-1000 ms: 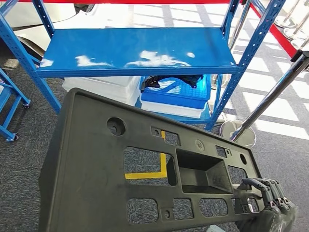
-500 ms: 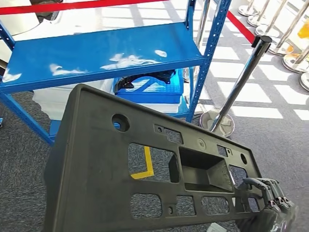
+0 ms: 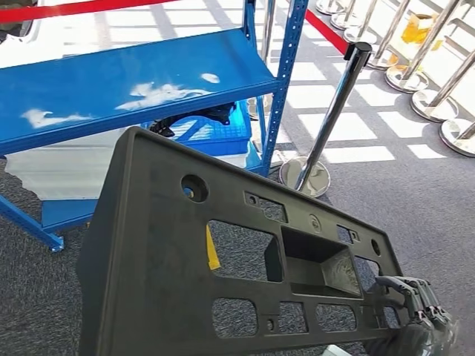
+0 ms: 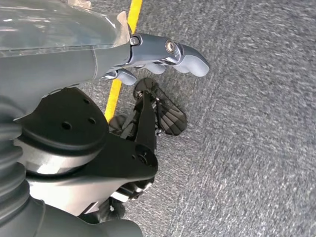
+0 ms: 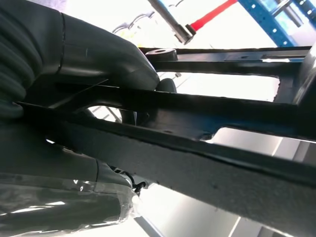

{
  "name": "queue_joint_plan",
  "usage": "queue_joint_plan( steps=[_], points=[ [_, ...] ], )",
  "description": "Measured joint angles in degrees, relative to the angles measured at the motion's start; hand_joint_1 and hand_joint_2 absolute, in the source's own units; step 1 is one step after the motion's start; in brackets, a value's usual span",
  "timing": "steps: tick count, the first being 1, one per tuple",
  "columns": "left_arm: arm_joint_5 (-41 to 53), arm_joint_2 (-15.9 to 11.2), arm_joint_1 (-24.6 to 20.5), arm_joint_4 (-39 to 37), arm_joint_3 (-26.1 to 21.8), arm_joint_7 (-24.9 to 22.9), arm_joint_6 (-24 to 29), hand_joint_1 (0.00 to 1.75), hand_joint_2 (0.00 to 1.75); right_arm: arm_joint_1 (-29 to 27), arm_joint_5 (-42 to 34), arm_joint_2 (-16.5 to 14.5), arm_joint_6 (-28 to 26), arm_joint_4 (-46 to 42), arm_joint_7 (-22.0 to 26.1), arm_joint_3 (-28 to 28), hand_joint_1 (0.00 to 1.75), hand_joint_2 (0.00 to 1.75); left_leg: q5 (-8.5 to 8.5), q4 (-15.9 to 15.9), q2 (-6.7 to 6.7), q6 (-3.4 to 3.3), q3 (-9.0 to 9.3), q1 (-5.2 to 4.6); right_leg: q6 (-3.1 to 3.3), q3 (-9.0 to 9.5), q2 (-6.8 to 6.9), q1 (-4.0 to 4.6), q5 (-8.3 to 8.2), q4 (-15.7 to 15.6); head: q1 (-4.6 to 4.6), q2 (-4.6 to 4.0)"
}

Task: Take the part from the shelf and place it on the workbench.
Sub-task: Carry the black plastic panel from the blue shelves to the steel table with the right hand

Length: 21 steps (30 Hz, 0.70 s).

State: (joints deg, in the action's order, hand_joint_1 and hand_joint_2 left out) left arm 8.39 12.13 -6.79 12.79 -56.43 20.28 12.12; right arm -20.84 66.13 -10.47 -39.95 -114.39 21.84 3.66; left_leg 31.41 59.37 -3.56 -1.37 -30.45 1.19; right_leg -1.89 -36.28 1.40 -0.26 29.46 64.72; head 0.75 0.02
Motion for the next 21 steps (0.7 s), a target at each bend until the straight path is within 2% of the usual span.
queue_joint_plan(
  steps=[1,2,3,5,7,9,10,11,12,13,14,16,17,18,20,21],
  points=[
    [0.0,0.0,0.0,0.0,0.0,0.0,0.0,0.00,1.75,0.0,-0.1,0.0,0.0,0.0,0.1,0.0,1.75,1.75,0.16,0.0,-0.41,0.20,0.17,-0.08,0.37,1.58,0.89,0.32,-1.00,-3.2,0.01,0.00],
    [0.0,0.0,0.0,0.0,0.0,0.0,0.0,0.00,1.75,0.0,-0.3,0.0,0.0,0.0,0.1,0.0,1.75,1.75,0.27,-0.1,-0.81,0.42,0.30,-0.16,0.69,2.46,1.55,0.63,-1.35,-5.2,0.03,0.00],
    [0.0,0.0,0.0,0.0,0.0,0.0,0.0,0.00,1.75,-0.1,-0.5,0.0,0.0,0.0,0.2,0.0,1.75,1.75,0.34,-0.2,-1.26,0.66,0.40,-0.21,0.99,2.66,1.75,0.93,-1.13,-5.7,0.05,0.00],
    [0.0,0.0,0.0,0.0,0.0,-0.1,0.0,0.00,1.75,-0.3,-0.9,0.0,0.0,-0.1,0.3,0.0,1.75,1.75,0.54,-0.6,-1.98,1.21,0.76,-0.16,1.64,2.67,0.69,0.92,-1.37,-6.3,0.09,0.00],
    [0.0,0.0,0.0,0.0,0.0,-0.1,0.0,0.00,1.75,-0.4,-1.4,-0.1,-0.1,-0.2,0.5,0.0,1.75,1.75,2.01,1.0,-0.49,1.53,0.36,-0.10,2.40,3.03,-0.38,0.63,-1.78,-7.1,0.13,0.01],
    [0.0,-0.1,0.1,0.0,0.0,0.0,0.0,0.00,1.75,-0.4,-1.7,-0.2,-0.1,-0.2,0.7,0.0,1.75,1.75,5.33,7.2,2.00,1.51,-2.50,-0.15,2.89,3.24,-1.49,0.57,-1.94,-7.5,0.20,0.01],
    [0.0,-0.1,0.1,0.0,-0.1,0.0,0.0,0.00,1.75,-0.4,-1.9,-0.3,-0.1,-0.2,0.7,0.0,1.75,1.75,6.85,11.1,2.61,1.49,-4.51,-0.20,2.99,3.23,-2.12,0.62,-1.91,-7.4,0.22,0.01],
    [0.0,-0.1,0.1,0.0,-0.1,0.0,0.0,0.00,1.75,-0.5,-2.0,-0.3,-0.1,-0.2,0.7,0.0,1.75,1.75,7.59,14.1,2.91,1.49,-6.13,-0.23,3.06,3.25,-2.83,0.67,-1.87,-7.4,0.22,0.00],
    [0.0,-0.2,0.1,0.0,-0.1,0.0,0.0,0.00,1.75,-0.5,-2.3,-0.3,-0.1,-0.2,0.8,0.0,1.75,1.75,7.22,15.2,3.06,1.49,-6.96,-0.22,3.09,3.28,-3.57,0.70,-1.83,-7.3,0.21,0.00],
    [0.0,-0.2,0.1,0.0,-0.1,0.0,0.0,0.00,1.75,-0.5,-2.5,-0.4,-0.1,-0.2,0.9,0.0,1.75,1.75,5.77,14.2,3.17,1.48,-6.81,-0.18,3.07,3.34,-4.36,0.68,-1.75,-7.1,0.22,0.00],
    [0.0,-0.2,0.0,0.0,-0.1,0.0,0.0,0.00,1.75,-0.6,-2.6,-0.4,-0.1,-0.2,1.0,0.0,1.75,1.75,3.50,11.2,3.48,1.47,-5.74,-0.09,2.98,3.42,-5.18,0.63,-1.63,-7.0,0.22,0.00],
    [0.0,-0.2,0.1,0.0,-0.1,-0.1,0.0,0.00,1.75,-0.7,-3.0,-0.4,-0.1,-0.2,1.2,0.0,1.75,1.75,0.02,4.4,5.45,1.41,-3.08,0.25,2.56,3.27,-6.69,0.58,-1.23,-6.3,0.22,0.00],
    [0.0,-0.2,0.1,0.0,-0.1,-0.1,0.0,0.00,1.75,-0.7,-3.2,-0.4,-0.1,-0.2,1.3,0.0,1.75,1.75,-0.68,2.2,6.44,1.30,-2.30,0.35,2.25,2.96,-7.34,0.55,-1.12,-6.0,0.20,0.00],
    [0.0,-0.2,0.1,0.0,-0.1,-0.1,0.0,0.00,1.75,-0.8,-3.4,-0.5,0.0,-0.2,1.3,-0.1,1.75,1.75,-0.64,1.4,7.09,1.12,-2.03,0.34,1.95,2.58,-7.87,0.49,-1.10,-5.7,0.19,0.00],
    [0.0,-0.1,0.1,0.0,-0.1,-0.1,0.0,0.00,1.75,-1.1,-3.9,-0.5,0.0,-0.2,1.4,-0.1,1.75,1.75,-0.61,1.1,6.57,0.64,-2.09,0.23,1.41,2.00,-8.70,0.29,-1.18,-5.5,0.18,0.01],
    [0.0,0.0,0.1,0.0,-0.2,-0.1,0.0,0.00,1.75,-1.3,-4.2,-0.6,0.0,-0.2,1.5,-0.2,1.75,1.75,-0.67,1.0,6.04,0.39,-2.00,0.26,1.16,1.80,-8.02,0.31,-0.89,-5.1,0.12,0.01]
  ],
)
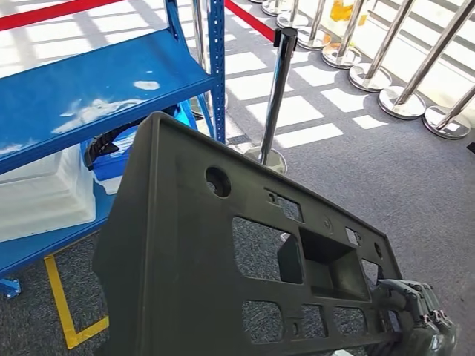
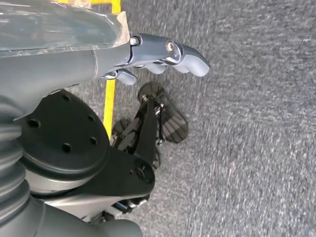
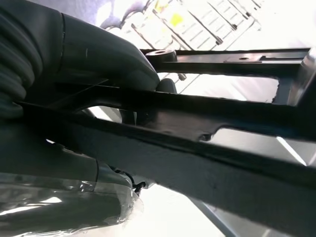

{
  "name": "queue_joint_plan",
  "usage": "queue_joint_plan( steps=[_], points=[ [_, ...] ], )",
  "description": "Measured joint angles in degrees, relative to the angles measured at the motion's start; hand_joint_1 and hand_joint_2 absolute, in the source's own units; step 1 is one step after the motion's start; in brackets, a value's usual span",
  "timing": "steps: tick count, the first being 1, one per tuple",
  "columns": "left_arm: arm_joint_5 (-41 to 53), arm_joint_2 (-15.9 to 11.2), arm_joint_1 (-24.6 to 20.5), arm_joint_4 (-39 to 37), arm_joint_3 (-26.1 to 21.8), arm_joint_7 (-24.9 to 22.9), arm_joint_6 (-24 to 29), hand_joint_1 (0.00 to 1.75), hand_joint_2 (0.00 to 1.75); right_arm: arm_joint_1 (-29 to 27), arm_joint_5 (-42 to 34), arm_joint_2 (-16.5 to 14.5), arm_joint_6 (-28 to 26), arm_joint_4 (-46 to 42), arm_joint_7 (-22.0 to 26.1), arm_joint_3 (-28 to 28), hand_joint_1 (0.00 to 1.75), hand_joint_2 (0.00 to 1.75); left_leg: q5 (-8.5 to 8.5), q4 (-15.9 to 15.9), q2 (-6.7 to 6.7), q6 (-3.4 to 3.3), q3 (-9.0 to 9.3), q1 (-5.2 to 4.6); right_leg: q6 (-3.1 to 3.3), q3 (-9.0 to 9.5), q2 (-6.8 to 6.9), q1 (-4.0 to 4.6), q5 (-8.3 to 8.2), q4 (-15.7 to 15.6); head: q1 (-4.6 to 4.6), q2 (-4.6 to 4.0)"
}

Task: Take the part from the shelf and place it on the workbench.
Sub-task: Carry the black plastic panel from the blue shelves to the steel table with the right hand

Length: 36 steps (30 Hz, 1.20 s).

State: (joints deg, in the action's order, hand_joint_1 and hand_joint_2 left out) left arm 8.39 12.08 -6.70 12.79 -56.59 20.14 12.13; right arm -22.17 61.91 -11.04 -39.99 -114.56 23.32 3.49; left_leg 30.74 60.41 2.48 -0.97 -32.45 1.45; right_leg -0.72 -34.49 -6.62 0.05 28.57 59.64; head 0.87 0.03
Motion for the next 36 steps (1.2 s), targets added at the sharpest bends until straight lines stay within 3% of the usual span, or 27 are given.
queue_joint_plan(
  steps=[2,3,5,6,7,8,10,12,15,17,19,21,22,24,26,28,29,30,32,34,36],
  points=[
    [0.0,0.1,0.0,0.0,0.0,0.0,0.0,0.00,1.75,-0.1,-0.7,0.0,0.0,0.0,0.3,-0.1,1.75,1.75,0.03,-0.2,-1.22,-0.50,0.28,0.13,-0.60,-1.46,2.96,0.01,1.97,3.4,-0.24,-0.01],
    [0.0,0.1,0.1,0.0,0.0,0.0,0.0,0.00,1.75,-0.1,-1.0,-0.1,0.0,0.0,0.4,-0.1,1.75,1.75,0.16,-0.2,-1.87,-0.70,0.43,0.04,-0.92,-2.92,4.66,-0.05,3.51,6.6,-0.37,-0.01],
    [0.0,0.1,0.1,0.0,0.0,0.0,0.0,0.00,1.75,-0.2,-1.3,-0.1,0.0,0.0,0.7,-0.1,1.75,1.75,0.44,-0.2,-3.33,-0.93,0.65,-0.14,-1.37,-6.30,5.92,-0.39,6.06,13.3,-0.43,-0.01],
    [0.0,0.1,0.1,0.0,0.0,0.0,0.1,0.00,1.75,-0.2,-1.4,-0.1,0.0,0.0,0.8,-0.2,1.75,1.75,0.60,-0.2,-4.02,-0.93,0.78,-0.20,-1.46,-7.18,6.12,-0.48,6.17,14.9,-0.43,-0.01],
    [0.0,0.1,0.1,0.0,-0.1,0.0,0.1,0.00,1.75,-0.3,-1.4,-0.1,0.0,0.0,1.0,-0.2,1.75,1.75,0.77,-0.2,-4.65,-0.88,0.95,-0.24,-1.45,-7.02,6.27,-0.51,5.29,14.4,-0.43,-0.01],
    [0.0,0.1,0.0,0.0,-0.1,0.0,0.1,0.00,1.75,-0.3,-1.4,-0.1,0.0,0.0,1.1,-0.2,1.75,1.75,0.97,-0.2,-5.21,-0.80,1.21,-0.28,-1.29,-5.81,6.56,-0.46,3.55,11.8,-0.43,-0.01],
    [0.0,0.1,0.0,0.0,-0.1,0.0,0.1,0.00,1.75,-0.2,-1.4,-0.1,0.0,0.0,1.4,-0.3,1.75,1.75,1.42,-0.2,-6.18,-0.52,1.80,-0.38,-0.55,-2.16,8.71,0.15,0.24,4.4,-0.42,0.00],
    [0.0,0.1,0.0,0.0,-0.1,-0.1,0.1,0.00,1.75,-0.2,-1.4,-0.2,0.0,-0.1,1.6,-0.4,1.75,1.75,1.71,-0.4,-7.04,-0.09,2.13,-0.47,0.32,-0.26,10.42,0.98,-0.62,0.4,-0.39,-0.01],
    [0.0,0.1,0.0,0.0,-0.1,-0.1,0.0,0.00,1.75,-0.3,-1.4,-0.4,0.0,-0.2,1.7,-0.5,1.75,1.75,2.10,-0.9,-8.25,0.61,2.75,-0.45,1.08,0.04,9.11,1.21,-0.56,-0.7,-0.33,-0.01],
    [0.0,0.0,0.0,0.0,-0.1,0.0,0.0,0.00,1.75,-0.3,-1.3,-0.5,0.0,-0.2,1.7,-0.6,1.75,1.75,3.95,1.5,-6.43,0.84,2.07,-0.41,1.69,0.67,7.87,0.83,-0.92,-1.7,-0.27,-0.01],
    [0.0,0.0,0.1,0.0,-0.1,0.0,0.0,0.00,1.75,-0.1,-1.3,-0.7,0.0,-0.3,1.8,-0.6,1.75,1.75,7.17,8.4,-3.78,0.87,-1.28,-0.38,2.12,1.05,6.61,0.63,-0.96,-1.9,-0.21,-0.01],
    [0.0,-0.1,0.1,0.0,-0.1,0.0,0.0,0.00,1.75,-0.1,-1.3,-0.8,0.0,-0.1,1.8,-0.7,1.75,1.75,8.43,14.1,-2.97,1.00,-4.79,-0.37,2.27,1.23,5.11,0.66,-0.82,-1.9,-0.20,-0.01],
    [0.0,-0.1,0.1,0.0,-0.1,0.0,0.0,0.00,1.75,-0.1,-1.3,-0.8,0.0,0.0,1.7,-0.7,1.75,1.75,7.41,14.2,-2.88,1.06,-5.34,-0.35,2.26,1.38,4.28,0.65,-0.73,-1.9,-0.20,-0.01],
    [0.0,-0.1,0.0,0.0,-0.1,0.0,0.0,0.00,1.75,-0.1,-1.2,-0.8,0.0,0.2,1.5,-0.7,1.75,1.75,2.74,8.5,-2.20,1.14,-3.61,-0.17,2.00,1.78,2.58,0.53,-0.40,-1.7,-0.18,0.00],
    [0.0,-0.1,0.1,0.0,-0.1,0.0,0.0,0.00,1.75,-0.1,-1.1,-0.8,0.0,0.3,1.3,-0.7,1.75,1.75,-0.27,2.4,0.22,1.14,-1.34,0.18,1.44,1.63,1.16,0.48,0.06,-1.0,-0.22,0.00],
    [0.0,-0.1,0.1,0.0,-0.1,0.0,0.0,0.00,1.75,-0.1,-1.0,-0.8,0.0,0.3,1.0,-0.7,1.75,1.75,-0.26,0.7,1.68,0.84,-0.74,0.16,0.78,1.02,0.10,0.27,0.18,-0.5,-0.26,-0.01],
    [0.0,-0.1,0.0,0.0,-0.1,0.0,0.0,0.00,1.75,-0.1,-1.0,-0.8,0.0,0.3,1.0,-0.7,1.75,1.75,-0.22,0.4,1.30,0.53,-0.66,0.09,0.47,0.80,-0.44,0.13,0.12,-0.5,-0.27,0.00],
    [0.0,0.0,0.0,0.0,-0.1,0.0,0.0,0.00,1.75,-0.2,-0.9,-0.8,0.0,0.3,0.9,-0.7,1.75,1.75,-0.30,0.2,0.73,0.22,-0.54,0.06,0.18,0.72,-0.61,0.02,0.19,-0.4,-0.24,-0.01],
    [0.0,0.0,-0.1,0.0,-0.1,0.0,0.0,0.00,1.75,-0.1,-0.9,-0.7,0.0,0.3,0.9,-0.7,1.75,1.75,-0.39,-0.2,-0.56,-0.41,-0.05,0.18,-0.40,-0.17,1.37,0.08,1.49,1.6,-0.48,-0.01],
    [0.0,0.1,0.0,0.0,-0.1,0.0,0.0,0.00,1.75,0.0,-0.8,-0.7,0.0,0.4,0.8,-0.7,1.75,1.75,-0.22,-0.5,-1.99,-0.83,0.37,0.08,-1.03,-3.27,4.67,-0.07,4.56,7.9,-0.72,-0.01],
    [0.0,0.0,0.1,0.0,-0.1,0.0,0.0,0.00,1.75,0.0,-0.8,-0.7,0.0,0.4,0.5,-0.7,1.75,1.75,0.06,-0.5,-3.44,-0.93,0.57,-0.08,-1.48,-6.81,5.96,-0.43,6.59,14.5,-0.72,-0.01]
  ],
)
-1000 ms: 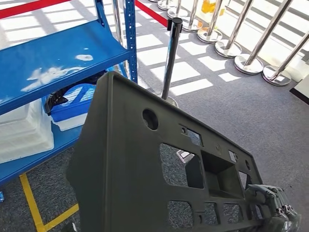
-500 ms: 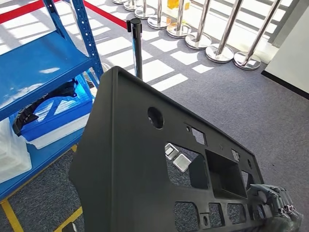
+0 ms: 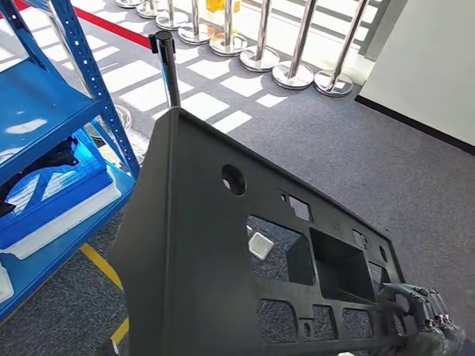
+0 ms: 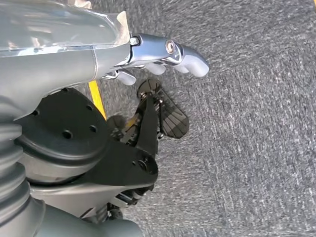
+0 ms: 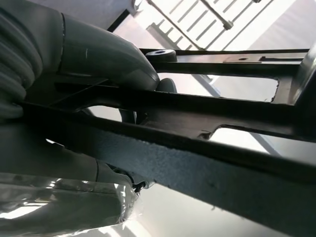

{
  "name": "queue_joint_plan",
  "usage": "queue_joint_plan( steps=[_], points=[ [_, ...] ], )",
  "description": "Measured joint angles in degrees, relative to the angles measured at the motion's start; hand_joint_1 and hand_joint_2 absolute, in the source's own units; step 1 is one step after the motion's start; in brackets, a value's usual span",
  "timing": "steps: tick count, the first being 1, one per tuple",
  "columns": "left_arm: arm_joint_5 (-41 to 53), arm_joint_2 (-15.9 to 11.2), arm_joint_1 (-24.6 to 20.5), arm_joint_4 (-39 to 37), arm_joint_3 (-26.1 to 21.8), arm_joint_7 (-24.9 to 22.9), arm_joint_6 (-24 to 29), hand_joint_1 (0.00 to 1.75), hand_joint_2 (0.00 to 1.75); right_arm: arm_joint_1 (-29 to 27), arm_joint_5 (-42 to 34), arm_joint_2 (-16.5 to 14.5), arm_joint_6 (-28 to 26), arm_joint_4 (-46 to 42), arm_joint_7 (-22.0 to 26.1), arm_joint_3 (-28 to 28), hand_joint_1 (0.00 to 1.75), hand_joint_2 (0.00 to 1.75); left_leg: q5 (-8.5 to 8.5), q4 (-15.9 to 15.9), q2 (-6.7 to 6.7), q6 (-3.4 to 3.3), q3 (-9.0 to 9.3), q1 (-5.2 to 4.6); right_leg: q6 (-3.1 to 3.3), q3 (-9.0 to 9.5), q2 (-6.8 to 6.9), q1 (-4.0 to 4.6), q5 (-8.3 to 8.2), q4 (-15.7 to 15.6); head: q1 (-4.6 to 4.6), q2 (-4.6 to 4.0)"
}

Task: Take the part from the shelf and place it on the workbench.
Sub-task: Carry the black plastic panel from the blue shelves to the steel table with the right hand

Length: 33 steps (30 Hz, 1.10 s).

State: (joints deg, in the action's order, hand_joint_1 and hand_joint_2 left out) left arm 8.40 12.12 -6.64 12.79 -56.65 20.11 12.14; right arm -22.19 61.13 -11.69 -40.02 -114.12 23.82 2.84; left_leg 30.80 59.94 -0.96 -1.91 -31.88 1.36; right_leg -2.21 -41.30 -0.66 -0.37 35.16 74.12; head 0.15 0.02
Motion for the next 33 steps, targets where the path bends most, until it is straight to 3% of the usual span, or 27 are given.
queue_joint_plan(
  steps=[1,2,4,5,7,9,11,12,14,15,16,17,18,20,22,24,25,27,28,30,31,32,33],
  points=[
    [0.0,0.0,0.0,0.0,0.0,0.0,0.0,0.00,1.75,0.0,0.0,0.0,0.0,0.0,-0.1,0.0,1.75,1.75,0.17,0.0,-0.64,0.04,0.13,-0.04,-0.11,-0.54,0.23,-0.10,-0.46,0.7,0.00,0.00],
    [0.0,0.0,-0.1,0.0,0.0,0.0,0.0,0.00,1.75,-0.1,0.1,0.0,0.0,0.0,-0.2,0.0,1.75,1.75,0.36,0.0,-1.20,0.13,0.34,-0.05,-0.13,0.10,0.42,-0.16,-1.96,-0.9,0.00,0.00],
    [0.0,0.0,-0.1,0.0,0.0,0.0,0.0,0.00,1.75,-0.1,0.2,0.1,0.0,0.0,-0.2,0.0,1.75,1.75,0.84,-0.1,-2.17,0.43,1.00,-0.07,0.18,3.80,1.88,0.04,-5.84,-8.4,0.02,0.00],
    [0.0,0.0,-0.1,0.0,0.0,0.0,0.0,0.00,1.75,0.0,0.3,0.1,0.0,0.0,-0.2,0.0,1.75,1.75,1.08,-0.1,-2.58,0.67,1.29,-0.14,0.52,5.45,2.82,0.37,-6.98,-11.8,0.02,0.00],
    [0.0,0.0,-0.1,0.0,0.0,0.0,0.0,0.00,1.75,0.0,0.3,0.1,0.0,-0.1,-0.2,0.0,1.75,1.75,1.41,-0.3,-3.42,1.18,1.65,-0.20,1.21,6.78,3.89,1.06,-7.20,-14.6,0.07,0.00],
    [0.0,0.0,-0.1,0.0,0.0,0.0,0.0,0.00,1.75,-0.1,0.4,0.1,0.0,-0.1,-0.2,0.0,1.75,1.75,1.70,-0.7,-4.29,1.78,2.15,-0.08,1.92,6.93,2.86,1.19,-7.25,-15.2,0.10,0.00],
    [0.0,0.0,-0.1,0.0,0.0,0.0,0.0,0.00,1.75,-0.1,0.4,0.1,0.0,-0.3,-0.1,0.0,1.75,1.75,3.03,0.7,-3.14,2.10,2.05,0.05,2.75,7.57,1.70,0.96,-7.50,-16.1,0.15,0.00],
    [0.0,0.0,-0.1,0.0,0.0,0.0,0.0,0.00,1.75,-0.1,0.5,0.1,0.0,-0.3,-0.1,0.0,1.75,1.75,4.40,3.1,-1.94,2.13,1.08,0.07,3.14,7.90,1.17,0.80,-7.58,-16.4,0.25,0.00],
    [0.0,-0.1,0.0,0.0,0.0,-0.1,0.0,0.00,1.75,-0.3,0.5,0.1,0.0,-0.4,0.1,0.0,1.75,1.75,7.54,10.5,0.03,2.12,-2.75,0.03,3.60,8.14,0.07,0.90,-7.42,-16.5,0.41,0.00],
    [0.0,-0.1,0.0,0.0,0.0,-0.1,0.1,0.00,1.75,-0.5,0.5,0.0,0.0,-0.5,0.3,0.0,1.75,1.75,8.33,13.6,0.38,2.17,-4.65,0.02,3.71,8.25,-0.63,0.95,-7.31,-16.5,0.45,0.00],
    [0.0,-0.1,0.0,0.0,0.0,-0.1,0.1,0.00,1.75,-0.9,0.4,0.0,0.0,-0.6,0.6,-0.1,1.75,1.75,8.05,15.0,0.53,2.21,-5.82,0.03,3.75,8.41,-1.39,0.98,-7.19,-16.4,0.45,0.00],
    [0.0,-0.1,0.0,0.0,0.0,-0.2,0.2,0.00,1.75,-1.3,0.2,0.0,0.0,-0.8,0.9,-0.2,1.75,1.75,6.55,14.2,0.61,2.22,-5.96,0.06,3.71,8.65,-2.21,0.97,-7.04,-16.4,0.46,0.00],
    [0.0,-0.1,0.0,0.0,0.0,-0.2,0.2,0.00,1.75,-1.7,0.0,-0.1,0.0,-1.0,1.2,-0.3,1.75,1.75,4.15,11.4,0.81,2.20,-5.11,0.11,3.59,8.97,-3.04,0.94,-6.82,-16.3,0.45,0.00],
    [0.0,-0.1,0.0,0.0,0.0,-0.3,0.4,0.00,1.75,-2.3,-0.4,-0.2,0.0,-1.4,1.7,-0.5,1.75,1.75,0.00,4.5,2.82,2.12,-2.55,0.38,3.10,9.31,-4.55,0.88,-6.21,-15.8,0.43,0.00],
    [0.1,-0.1,0.1,0.0,0.0,-0.4,0.5,0.00,1.75,-2.9,-0.7,-0.3,0.0,-1.8,2.2,-0.7,1.75,1.75,-0.84,1.3,4.76,1.91,-1.32,0.42,2.48,8.88,-5.76,0.72,-5.85,-15.2,0.41,0.00],
    [0.0,-0.1,0.0,0.0,0.0,-0.5,0.6,0.00,1.75,-3.4,-0.8,-0.4,0.0,-2.2,2.6,-0.8,1.75,1.75,-0.47,0.8,4.41,1.47,-1.14,0.27,1.88,8.42,-6.83,0.43,-5.81,-15.1,0.40,0.00],
    [-0.1,-0.1,0.0,0.0,0.0,-0.5,0.6,0.00,1.75,-3.7,-0.8,-0.4,0.0,-2.4,2.7,-0.9,1.75,1.75,-0.48,0.5,3.83,1.19,-0.95,0.28,1.60,8.32,-6.46,0.41,-5.55,-14.9,0.36,0.00],
    [-0.1,0.0,0.0,0.0,0.0,-0.6,0.6,0.00,1.75,-3.9,-0.7,-0.4,0.0,-2.8,2.8,-1.1,1.75,1.75,-0.46,0.1,2.47,0.58,-0.42,0.42,1.00,6.96,-3.75,0.45,-3.74,-11.9,0.21,0.00],
    [-0.1,0.0,0.0,0.0,0.0,-0.6,0.6,0.00,1.75,-3.9,-0.7,-0.4,0.0,-2.9,2.8,-1.1,1.75,1.75,-0.32,0.0,1.72,0.36,-0.16,0.36,0.69,5.41,-1.88,0.41,-2.25,-8.7,0.14,0.00],
    [-0.1,0.0,0.1,0.0,0.0,-0.6,0.6,0.00,1.75,-3.9,-0.4,-0.4,0.0,-3.0,2.8,-1.2,1.75,1.75,0.05,-0.1,0.23,0.18,0.19,0.27,0.16,1.57,-0.19,0.07,0.27,-1.6,0.11,0.00],
    [-0.1,0.0,0.1,0.0,0.0,-0.6,0.6,0.00,1.75,-4.0,0.0,-0.4,0.0,-3.0,2.6,-1.3,1.75,1.75,0.28,-0.1,-0.45,0.22,0.38,0.26,-0.03,0.40,0.07,-0.11,0.35,0.2,0.12,0.00],
    [-0.1,0.0,0.1,0.0,0.0,-0.6,0.6,0.00,1.75,-4.1,0.4,-0.4,0.0,-3.0,2.5,-1.4,1.75,1.75,0.53,-0.1,-1.08,0.32,0.64,0.27,-0.16,0.33,0.27,-0.24,-0.67,-0.2,0.13,0.00],
    [-0.1,0.0,0.0,0.0,0.0,-0.6,0.6,0.00,1.75,-4.1,0.8,-0.4,0.0,-3.0,2.3,-1.4,1.75,1.75,0.81,-0.1,-1.65,0.46,1.01,0.29,-0.19,1.38,0.60,-0.32,-2.66,-2.7,0.13,0.00]
  ],
)
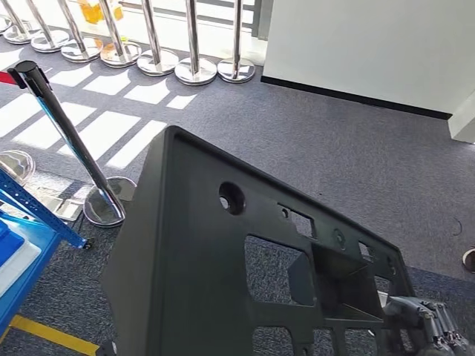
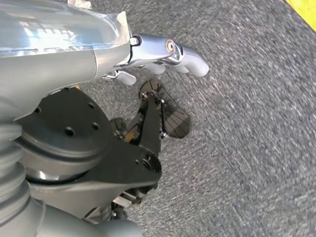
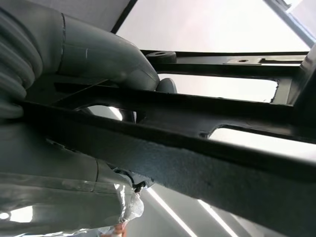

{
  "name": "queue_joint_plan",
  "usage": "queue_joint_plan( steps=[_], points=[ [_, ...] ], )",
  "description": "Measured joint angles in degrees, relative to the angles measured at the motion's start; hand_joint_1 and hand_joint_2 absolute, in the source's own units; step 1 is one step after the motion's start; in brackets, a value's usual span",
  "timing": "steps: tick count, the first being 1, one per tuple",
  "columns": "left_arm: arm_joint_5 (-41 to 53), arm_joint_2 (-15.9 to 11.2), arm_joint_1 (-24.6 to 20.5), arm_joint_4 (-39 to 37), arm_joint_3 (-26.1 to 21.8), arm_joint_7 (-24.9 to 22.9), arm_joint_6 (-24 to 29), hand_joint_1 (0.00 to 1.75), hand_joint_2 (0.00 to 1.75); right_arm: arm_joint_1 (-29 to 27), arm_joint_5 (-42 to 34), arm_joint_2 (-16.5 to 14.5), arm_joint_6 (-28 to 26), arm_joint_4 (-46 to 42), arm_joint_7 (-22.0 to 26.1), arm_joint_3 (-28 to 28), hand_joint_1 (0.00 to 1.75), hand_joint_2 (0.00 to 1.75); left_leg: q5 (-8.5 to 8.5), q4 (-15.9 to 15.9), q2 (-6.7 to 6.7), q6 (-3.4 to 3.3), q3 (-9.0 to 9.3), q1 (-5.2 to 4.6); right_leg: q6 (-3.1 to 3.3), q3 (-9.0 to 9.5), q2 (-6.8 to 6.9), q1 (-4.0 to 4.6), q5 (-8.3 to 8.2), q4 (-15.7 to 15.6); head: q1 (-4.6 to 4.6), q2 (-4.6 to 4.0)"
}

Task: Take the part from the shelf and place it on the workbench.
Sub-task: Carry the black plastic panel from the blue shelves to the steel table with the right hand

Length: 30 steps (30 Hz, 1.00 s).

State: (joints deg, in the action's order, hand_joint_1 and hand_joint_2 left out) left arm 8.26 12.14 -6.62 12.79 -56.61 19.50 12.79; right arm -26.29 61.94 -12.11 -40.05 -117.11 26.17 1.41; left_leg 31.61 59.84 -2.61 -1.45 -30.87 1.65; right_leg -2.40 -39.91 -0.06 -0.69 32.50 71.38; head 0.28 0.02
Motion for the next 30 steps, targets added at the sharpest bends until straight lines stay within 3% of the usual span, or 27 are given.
queue_joint_plan(
  steps=[2,4,6,8,10,12,13,14,16,18,20,22,24,26,28,29,30],
  points=[
    [0.0,0.0,0.0,0.0,0.0,0.0,0.0,0.00,1.75,0.0,0.5,0.0,0.0,0.0,-0.1,-0.1,1.75,1.75,0.60,-0.1,-0.99,0.38,0.82,-0.06,0.23,3.50,1.85,0.25,-3.73,-7.5,-0.01,0.00],
    [0.1,0.0,0.0,0.0,0.0,0.0,0.0,0.00,1.75,0.1,0.8,0.0,0.0,-0.1,-0.2,-0.2,1.75,1.75,1.00,-0.3,-1.80,0.88,1.32,-0.22,0.90,5.28,3.29,0.86,-4.58,-11.5,0.04,0.00],
    [0.1,0.0,0.0,0.0,0.0,-0.1,0.0,0.00,1.75,0.0,1.0,0.1,0.0,-0.2,-0.5,-0.3,1.75,1.75,1.18,-0.7,-2.75,1.50,1.86,-0.23,1.64,5.35,2.71,1.25,-4.26,-11.9,0.08,0.00],
    [0.1,0.0,-0.1,0.0,0.1,-0.1,0.0,0.00,1.75,0.0,1.2,0.1,0.0,-0.3,-0.8,-0.4,1.75,1.75,2.00,-0.3,-2.24,1.98,2.25,-0.07,2.39,5.88,1.56,1.06,-4.41,-12.6,0.11,0.00],
    [0.1,0.0,0.0,0.0,0.1,-0.1,-0.1,0.00,1.75,0.1,1.4,0.1,0.0,-0.4,-0.8,-0.4,1.75,1.75,4.52,4.2,0.07,1.96,0.31,-0.06,3.16,6.49,0.50,0.79,-4.54,-13.3,0.24,0.00],
    [0.1,0.0,0.0,0.0,0.1,-0.1,-0.1,0.00,1.75,0.3,1.6,0.1,0.0,-0.4,-1.0,-0.3,1.75,1.75,7.40,12.0,1.66,1.77,-4.09,-0.22,3.62,6.69,-0.73,0.90,-4.39,-13.3,0.33,0.00],
    [0.1,0.0,0.0,0.0,0.1,-0.1,-0.1,0.00,1.75,0.3,1.6,0.1,0.0,-0.4,-1.2,-0.3,1.75,1.75,7.72,14.6,1.97,1.69,-5.91,-0.30,3.72,6.83,-1.49,0.98,-4.29,-13.3,0.34,0.00],
    [0.1,0.0,0.0,0.0,0.1,-0.1,-0.1,0.00,1.75,0.3,1.6,0.2,0.0,-0.4,-1.3,-0.2,1.75,1.75,6.86,15.3,2.14,1.58,-6.83,-0.36,3.76,7.02,-2.29,1.05,-4.18,-13.3,0.33,0.00],
    [0.1,0.0,0.0,0.0,0.1,-0.1,-0.1,0.00,1.75,0.4,1.7,0.2,0.0,-0.3,-1.6,-0.2,1.75,1.75,2.16,10.1,2.82,1.28,-5.59,-0.40,3.62,7.62,-3.90,1.07,-3.80,-13.2,0.33,0.00],
    [0.2,-0.1,0.0,0.0,0.1,-0.1,-0.1,0.00,1.75,0.7,1.8,0.3,0.0,-0.2,-1.8,-0.1,1.75,1.75,-1.40,3.6,5.08,1.06,-3.40,-0.22,3.17,7.89,-5.36,1.14,-3.30,-12.8,0.29,0.00],
    [0.1,-0.1,0.0,0.0,0.1,-0.1,-0.2,0.00,1.75,1.0,2.0,0.4,0.0,0.0,-2.0,0.0,1.75,1.75,-1.80,1.1,6.53,0.87,-2.53,-0.25,2.57,7.57,-6.45,1.02,-3.07,-12.5,0.27,0.00],
    [0.1,0.0,-0.1,0.0,0.1,0.0,-0.2,0.00,1.75,1.2,2.1,0.5,0.0,0.0,-2.1,0.1,1.75,1.75,-1.71,0.7,5.79,0.45,-2.20,-0.34,2.00,7.34,-6.92,0.78,-2.92,-12.4,0.27,0.01],
    [0.1,0.1,-0.1,0.0,0.1,0.0,-0.3,0.00,1.75,1.4,2.4,0.6,0.0,0.1,-2.3,0.2,1.75,1.75,-1.68,0.4,4.65,-0.12,-1.81,-0.17,1.29,6.57,-4.62,0.85,-1.55,-10.5,0.09,0.01],
    [0.1,0.1,-0.1,0.0,0.1,0.0,-0.4,0.00,1.75,1.9,2.6,0.7,0.0,0.2,-2.6,0.4,1.75,1.75,-1.45,0.2,3.24,-0.55,-1.46,-0.12,0.54,3.65,-1.48,0.72,1.48,-4.4,-0.08,0.00],
    [0.1,0.1,0.0,0.0,0.1,0.0,-0.4,0.00,1.75,2.2,2.7,0.8,0.0,0.5,-2.9,0.6,1.75,1.75,-1.10,0.2,1.80,-0.66,-1.18,-0.16,0.03,0.09,-0.53,0.32,3.69,2.2,-0.08,0.00],
    [0.1,0.1,0.0,0.0,0.1,0.1,-0.4,0.00,1.75,2.3,2.7,0.9,0.0,0.6,-3.1,0.8,1.75,1.75,-0.89,0.2,1.15,-0.61,-0.98,-0.15,-0.12,-0.63,-0.35,0.18,3.38,3.3,-0.08,0.00],
    [0.1,0.1,-0.1,0.0,0.1,0.1,-0.5,0.00,1.75,2.3,2.8,1.0,0.0,0.8,-3.3,0.9,1.75,1.75,-0.65,0.2,0.55,-0.49,-0.70,-0.15,-0.18,-0.23,-0.14,0.10,1.90,2.1,-0.08,0.00]
  ],
)
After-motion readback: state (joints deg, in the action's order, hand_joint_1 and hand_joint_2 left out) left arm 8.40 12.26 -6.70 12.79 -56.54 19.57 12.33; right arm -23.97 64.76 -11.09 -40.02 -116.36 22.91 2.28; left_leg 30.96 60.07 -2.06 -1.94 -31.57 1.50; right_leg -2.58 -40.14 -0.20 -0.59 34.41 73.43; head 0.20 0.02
